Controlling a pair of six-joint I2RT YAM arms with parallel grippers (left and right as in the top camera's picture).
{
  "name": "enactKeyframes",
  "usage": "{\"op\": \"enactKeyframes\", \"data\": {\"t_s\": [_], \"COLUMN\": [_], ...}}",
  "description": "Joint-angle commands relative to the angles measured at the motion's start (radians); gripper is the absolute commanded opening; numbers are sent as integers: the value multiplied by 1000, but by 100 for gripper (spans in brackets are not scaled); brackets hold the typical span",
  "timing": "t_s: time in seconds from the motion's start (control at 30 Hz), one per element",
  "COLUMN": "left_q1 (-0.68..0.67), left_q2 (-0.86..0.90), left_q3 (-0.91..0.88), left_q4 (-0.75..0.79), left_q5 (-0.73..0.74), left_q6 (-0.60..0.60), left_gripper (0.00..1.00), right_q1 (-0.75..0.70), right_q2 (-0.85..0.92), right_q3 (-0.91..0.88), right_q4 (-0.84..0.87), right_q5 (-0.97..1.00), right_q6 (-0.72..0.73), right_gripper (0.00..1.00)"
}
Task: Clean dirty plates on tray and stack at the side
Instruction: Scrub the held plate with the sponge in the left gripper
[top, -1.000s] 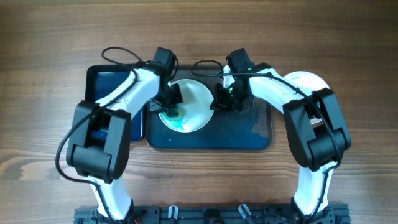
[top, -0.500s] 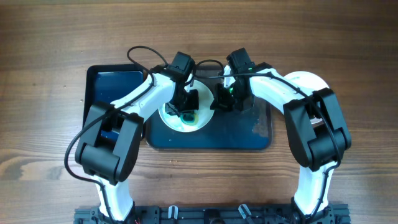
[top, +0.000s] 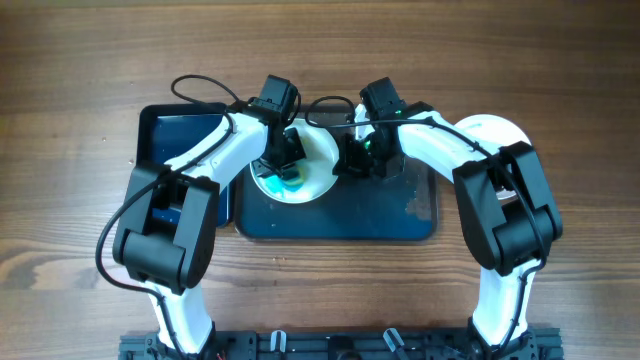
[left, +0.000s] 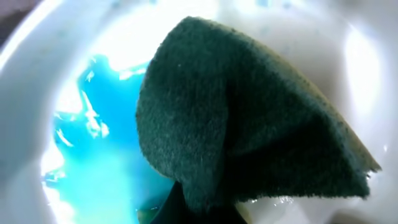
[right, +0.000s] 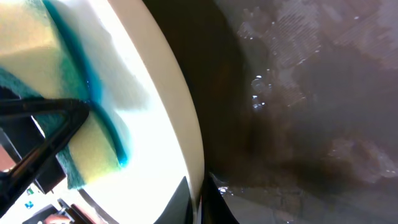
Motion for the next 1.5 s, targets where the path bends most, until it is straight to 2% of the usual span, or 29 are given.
{"op": "enactKeyframes", "data": {"t_s": [0.0, 0.23, 0.37, 0.43, 0.7, 0.8, 0.93, 1.1, 1.3, 1.47], "left_q1": [53, 53, 52, 45, -25, -72, -114, -96, -34, -16], "left_q2": [47, 46, 45, 45, 45, 45, 45, 45, 45, 45], "left_q3": [-14, 3, 14, 14, 10, 10, 10, 10, 10, 10], "left_q4": [25, 24, 13, 6, -87, -100, -41, 32, 150, 127], "left_q5": [-327, -447, -452, -357, 345, 415, 322, 84, -286, -477], "left_q6": [-25, -14, 13, 92, 440, 458, 447, 323, 150, 16], "left_gripper": [4, 4, 4, 4, 4, 4, 4, 4, 4, 4], "right_q1": [-5, -5, -5, -5, -5, -5, -5, -5, -5, -5], "right_q2": [26, 26, 26, 26, 26, 26, 26, 26, 26, 26], "right_q3": [-12, -12, -12, -12, -12, -12, -12, -12, -12, -12], "right_q4": [-24, -23, -23, -23, -23, -23, -21, -28, -27, -27], "right_q5": [-13, -13, -13, -13, -13, -13, -13, -17, -16, -16], "right_q6": [-19, -17, -16, -16, -16, -16, -16, -17, -16, -16], "right_gripper": [4, 4, 4, 4, 4, 4, 4, 4, 4, 4]}}
